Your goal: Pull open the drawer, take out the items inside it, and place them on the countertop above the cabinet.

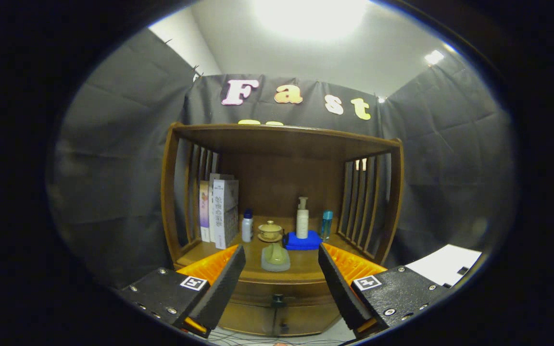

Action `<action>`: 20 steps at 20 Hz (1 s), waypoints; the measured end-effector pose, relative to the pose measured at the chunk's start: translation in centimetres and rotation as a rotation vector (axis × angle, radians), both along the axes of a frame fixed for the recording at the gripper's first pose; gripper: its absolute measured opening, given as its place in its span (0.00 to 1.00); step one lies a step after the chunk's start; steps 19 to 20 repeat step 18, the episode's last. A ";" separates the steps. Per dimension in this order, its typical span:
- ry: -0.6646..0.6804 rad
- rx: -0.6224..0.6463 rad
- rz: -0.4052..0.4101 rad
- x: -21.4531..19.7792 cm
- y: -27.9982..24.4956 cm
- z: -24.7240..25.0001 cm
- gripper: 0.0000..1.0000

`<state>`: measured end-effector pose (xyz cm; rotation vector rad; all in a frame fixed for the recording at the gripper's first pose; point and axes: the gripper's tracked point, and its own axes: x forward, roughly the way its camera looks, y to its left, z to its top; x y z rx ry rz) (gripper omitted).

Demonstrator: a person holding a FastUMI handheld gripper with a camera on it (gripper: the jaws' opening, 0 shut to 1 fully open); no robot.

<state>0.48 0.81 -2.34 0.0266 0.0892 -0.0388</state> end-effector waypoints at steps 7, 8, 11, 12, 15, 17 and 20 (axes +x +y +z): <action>-0.016 0.001 0.032 -0.3 -0.5 0.4 0.95; -0.014 -0.005 0.028 -0.2 -0.7 0.4 0.95; -0.006 -0.038 0.022 -0.1 -1.2 -0.1 0.95; 0.003 -0.043 0.019 -0.1 -1.3 -0.4 0.95; 0.015 -0.042 0.027 0.1 -1.1 -0.8 0.95; 0.014 -0.045 0.030 0.0 -1.2 -0.8 0.95; 0.012 -0.044 0.031 0.0 -1.2 -0.6 0.95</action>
